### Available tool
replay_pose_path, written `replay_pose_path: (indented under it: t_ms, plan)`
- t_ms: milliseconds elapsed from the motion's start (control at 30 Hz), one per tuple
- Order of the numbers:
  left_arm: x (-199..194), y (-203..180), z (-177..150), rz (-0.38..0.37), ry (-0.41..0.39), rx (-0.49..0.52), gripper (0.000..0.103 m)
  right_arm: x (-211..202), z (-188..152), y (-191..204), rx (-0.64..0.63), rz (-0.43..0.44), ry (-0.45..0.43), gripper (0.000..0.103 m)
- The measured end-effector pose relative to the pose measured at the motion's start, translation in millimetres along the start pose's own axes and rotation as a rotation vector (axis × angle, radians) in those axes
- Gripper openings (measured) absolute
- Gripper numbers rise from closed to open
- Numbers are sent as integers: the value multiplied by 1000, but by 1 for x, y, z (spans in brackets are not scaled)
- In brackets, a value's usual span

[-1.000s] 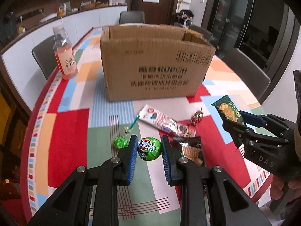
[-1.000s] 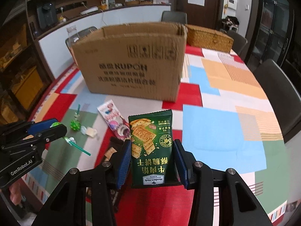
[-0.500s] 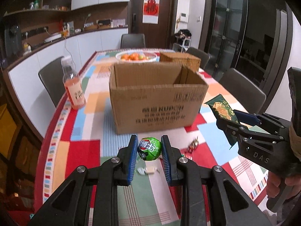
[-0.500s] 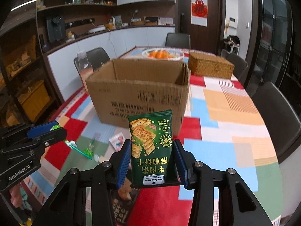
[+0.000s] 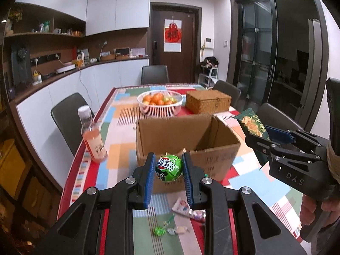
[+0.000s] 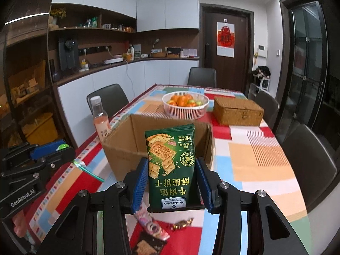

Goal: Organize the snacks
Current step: 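Open the left tool over the box while the right tool releases the cracker packet inside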

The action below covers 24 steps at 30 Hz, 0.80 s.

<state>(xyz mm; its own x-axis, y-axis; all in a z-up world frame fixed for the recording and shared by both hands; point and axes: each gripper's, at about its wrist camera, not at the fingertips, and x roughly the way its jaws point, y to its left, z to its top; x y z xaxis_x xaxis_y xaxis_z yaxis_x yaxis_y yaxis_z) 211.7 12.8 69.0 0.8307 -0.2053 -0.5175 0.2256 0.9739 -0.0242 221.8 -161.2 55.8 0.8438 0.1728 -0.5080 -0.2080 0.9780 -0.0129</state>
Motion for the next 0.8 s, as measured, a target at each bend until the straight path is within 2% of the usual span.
replay_pose_path:
  t_ms: [467, 800]
  plan:
    - [46, 13, 46, 8, -18, 1, 26, 37, 44, -6, 19, 27, -23, 45]
    - [103, 20, 58, -15, 84, -29, 26, 100, 54, -14, 42, 38, 75, 45]
